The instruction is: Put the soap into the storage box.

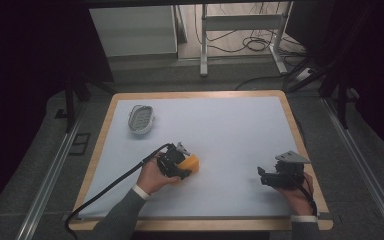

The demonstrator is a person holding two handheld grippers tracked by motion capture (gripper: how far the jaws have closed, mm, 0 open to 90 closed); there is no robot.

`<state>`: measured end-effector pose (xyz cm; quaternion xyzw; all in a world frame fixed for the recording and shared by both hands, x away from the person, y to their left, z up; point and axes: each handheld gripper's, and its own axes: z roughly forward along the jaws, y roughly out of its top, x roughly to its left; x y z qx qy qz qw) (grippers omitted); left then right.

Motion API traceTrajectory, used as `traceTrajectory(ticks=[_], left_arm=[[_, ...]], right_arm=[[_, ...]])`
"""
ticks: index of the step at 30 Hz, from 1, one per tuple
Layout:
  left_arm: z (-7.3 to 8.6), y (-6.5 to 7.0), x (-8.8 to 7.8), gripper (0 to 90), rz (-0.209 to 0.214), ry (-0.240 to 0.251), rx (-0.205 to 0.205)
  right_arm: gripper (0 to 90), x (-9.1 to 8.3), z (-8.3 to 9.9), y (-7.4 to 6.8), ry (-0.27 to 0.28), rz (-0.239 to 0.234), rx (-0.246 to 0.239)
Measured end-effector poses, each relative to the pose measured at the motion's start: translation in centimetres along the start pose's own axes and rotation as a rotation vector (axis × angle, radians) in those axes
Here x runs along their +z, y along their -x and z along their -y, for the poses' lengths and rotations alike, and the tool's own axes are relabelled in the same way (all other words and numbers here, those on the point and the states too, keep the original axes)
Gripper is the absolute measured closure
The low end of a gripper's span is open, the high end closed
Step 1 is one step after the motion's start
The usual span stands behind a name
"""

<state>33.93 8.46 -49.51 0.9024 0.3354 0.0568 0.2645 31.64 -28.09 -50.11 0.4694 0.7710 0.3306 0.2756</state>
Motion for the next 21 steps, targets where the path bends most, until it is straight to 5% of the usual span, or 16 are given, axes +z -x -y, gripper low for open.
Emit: traceTrajectory(ticks=[11,21], left_arm=[[-0.2,-0.7,-0.6,61.1,0.046,0.009,-0.015],[-0.4,-1.9,-2.7,61.0,0.047,0.077,-0.039]], right_arm=[[6.4,-0.1,0.0,0.1,0.006,0.004,0.005],[6.4,-0.1,0.0,0.1,0.006,0.005,0.005]])
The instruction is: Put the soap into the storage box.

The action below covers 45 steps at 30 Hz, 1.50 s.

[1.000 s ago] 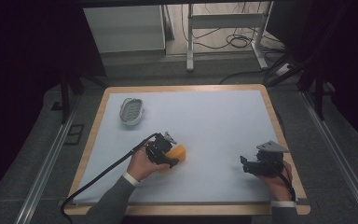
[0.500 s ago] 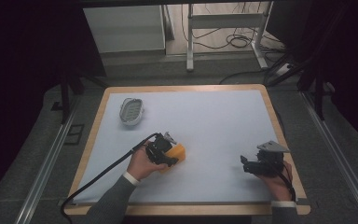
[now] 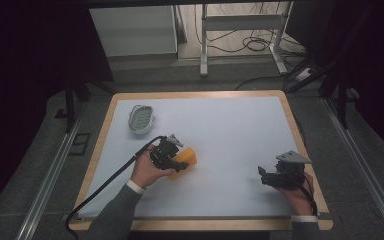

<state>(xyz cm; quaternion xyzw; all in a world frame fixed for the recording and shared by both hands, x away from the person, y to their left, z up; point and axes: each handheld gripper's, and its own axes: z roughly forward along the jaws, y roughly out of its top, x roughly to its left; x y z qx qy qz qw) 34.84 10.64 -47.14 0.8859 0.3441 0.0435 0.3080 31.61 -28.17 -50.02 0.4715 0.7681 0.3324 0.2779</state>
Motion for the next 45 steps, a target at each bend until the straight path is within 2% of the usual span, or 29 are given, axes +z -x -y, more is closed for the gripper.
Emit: traceTrajectory(ticks=[4,7,10,17,19,34,35,38,41,45], left_arm=[[-0.1,-0.5,-0.5,61.1,0.003,0.006,-0.008],[-0.1,-0.6,-0.7,61.0,-0.019,0.013,-0.002],[-0.1,-0.8,-0.8,61.0,-0.007,0.016,-0.007],[-0.1,-1.6,-1.3,61.0,-0.013,0.017,-0.022],[0.0,-2.1,-1.4,61.1,-0.030,0.021,-0.038],[-0.1,-4.3,-2.8,61.1,-0.059,0.049,-0.087],[-0.1,-4.5,-3.0,61.1,-0.071,0.053,-0.090],[-0.1,-4.5,-3.3,61.1,-0.091,0.059,-0.092],[-0.2,-4.8,-3.7,61.1,-0.084,0.070,-0.095],[-0.4,-5.3,-4.4,61.1,-0.099,0.072,-0.097]], right_arm=[[6.4,0.0,0.0,0.0,0.002,0.001,0.001],[6.4,-0.1,0.0,0.1,0.003,0.003,0.001],[6.4,-0.1,0.0,0.1,0.000,0.005,0.004],[6.4,-0.1,0.1,0.1,-0.001,0.006,0.002],[6.4,0.0,0.1,0.2,-0.004,0.007,0.002],[6.4,0.0,0.1,0.1,-0.006,0.008,0.002],[6.4,0.0,0.1,0.1,-0.005,0.010,0.003],[6.4,0.0,0.1,0.1,-0.005,0.010,0.003],[6.4,0.0,0.1,0.2,-0.006,0.010,0.004],[6.4,0.0,0.1,0.2,-0.005,0.010,0.004]])
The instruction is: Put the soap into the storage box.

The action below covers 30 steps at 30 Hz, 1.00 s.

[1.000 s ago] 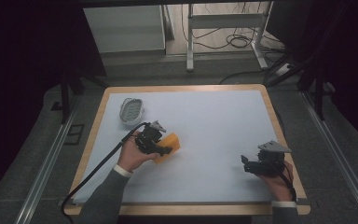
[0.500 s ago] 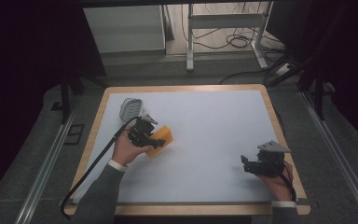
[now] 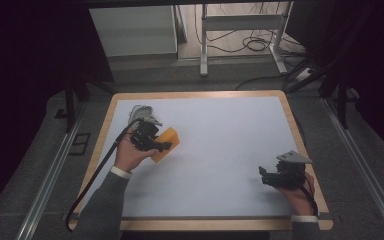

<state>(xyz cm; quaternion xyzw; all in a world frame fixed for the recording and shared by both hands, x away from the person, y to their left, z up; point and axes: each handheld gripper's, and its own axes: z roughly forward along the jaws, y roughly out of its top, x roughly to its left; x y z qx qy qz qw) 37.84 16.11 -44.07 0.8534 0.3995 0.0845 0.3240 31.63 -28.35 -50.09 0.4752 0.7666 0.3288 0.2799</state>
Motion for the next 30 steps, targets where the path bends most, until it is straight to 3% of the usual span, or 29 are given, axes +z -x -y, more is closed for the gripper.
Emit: traceTrajectory(ticks=[15,30], left_arm=[[-0.6,-2.5,-1.2,61.1,-0.025,0.031,-0.063],[-1.6,-4.0,-1.5,61.1,-0.049,0.029,-0.080]], right_arm=[[6.4,0.0,0.0,0.1,0.000,0.002,0.002],[6.4,0.0,0.1,0.1,-0.003,0.005,0.003]])
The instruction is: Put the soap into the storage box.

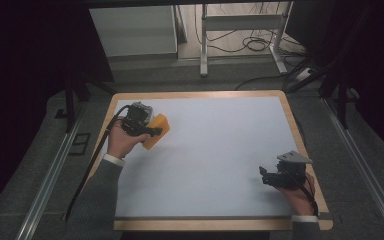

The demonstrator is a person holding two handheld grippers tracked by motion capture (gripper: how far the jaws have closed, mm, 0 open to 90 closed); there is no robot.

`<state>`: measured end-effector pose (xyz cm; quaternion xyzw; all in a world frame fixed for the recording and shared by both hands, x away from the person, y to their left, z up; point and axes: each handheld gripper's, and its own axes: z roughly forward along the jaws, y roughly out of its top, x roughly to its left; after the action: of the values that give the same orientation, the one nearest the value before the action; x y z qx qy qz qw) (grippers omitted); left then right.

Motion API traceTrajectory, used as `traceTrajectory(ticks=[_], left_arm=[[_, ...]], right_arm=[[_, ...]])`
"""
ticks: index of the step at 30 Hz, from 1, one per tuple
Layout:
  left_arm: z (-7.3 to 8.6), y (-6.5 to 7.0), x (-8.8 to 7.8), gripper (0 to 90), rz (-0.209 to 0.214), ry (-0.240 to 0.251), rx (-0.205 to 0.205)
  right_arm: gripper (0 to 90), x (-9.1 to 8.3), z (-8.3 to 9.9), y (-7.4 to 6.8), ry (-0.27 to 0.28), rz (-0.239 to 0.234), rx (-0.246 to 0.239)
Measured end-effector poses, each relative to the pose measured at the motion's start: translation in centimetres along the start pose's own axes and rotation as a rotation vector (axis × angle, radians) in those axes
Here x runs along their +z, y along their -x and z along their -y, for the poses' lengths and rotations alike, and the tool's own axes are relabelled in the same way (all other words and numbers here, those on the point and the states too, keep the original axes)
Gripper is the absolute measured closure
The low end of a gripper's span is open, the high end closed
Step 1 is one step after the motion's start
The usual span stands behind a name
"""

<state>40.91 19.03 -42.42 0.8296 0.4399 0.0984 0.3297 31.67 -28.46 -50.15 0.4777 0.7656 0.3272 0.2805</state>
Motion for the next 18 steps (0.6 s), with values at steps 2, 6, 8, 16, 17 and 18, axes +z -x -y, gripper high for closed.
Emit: traceTrajectory(ticks=[2,6,8,16,17,18], left_arm=[[-0.1,-0.2,-0.1,61.1,-0.001,0.005,-0.011],[-0.2,-0.6,-0.2,61.1,-0.005,0.005,-0.015],[-0.2,-0.8,-0.3,61.1,-0.011,0.008,-0.021],[-0.6,-1.8,-0.7,61.1,-0.037,0.031,-0.046],[-0.6,-2.0,-0.7,61.1,-0.042,0.033,-0.048],[-0.7,-2.1,-0.6,61.1,-0.039,0.030,-0.050]], right_arm=[[6.4,0.0,0.0,0.0,0.000,0.000,0.000],[6.4,0.0,0.0,0.0,0.001,0.000,0.000],[6.4,0.0,0.0,0.0,0.001,0.000,0.000],[6.4,-0.1,-0.1,0.0,0.003,0.000,-0.001],[6.4,-0.1,-0.1,0.0,0.002,0.000,-0.001],[6.3,-0.1,-0.1,-0.1,0.003,0.000,-0.001]])
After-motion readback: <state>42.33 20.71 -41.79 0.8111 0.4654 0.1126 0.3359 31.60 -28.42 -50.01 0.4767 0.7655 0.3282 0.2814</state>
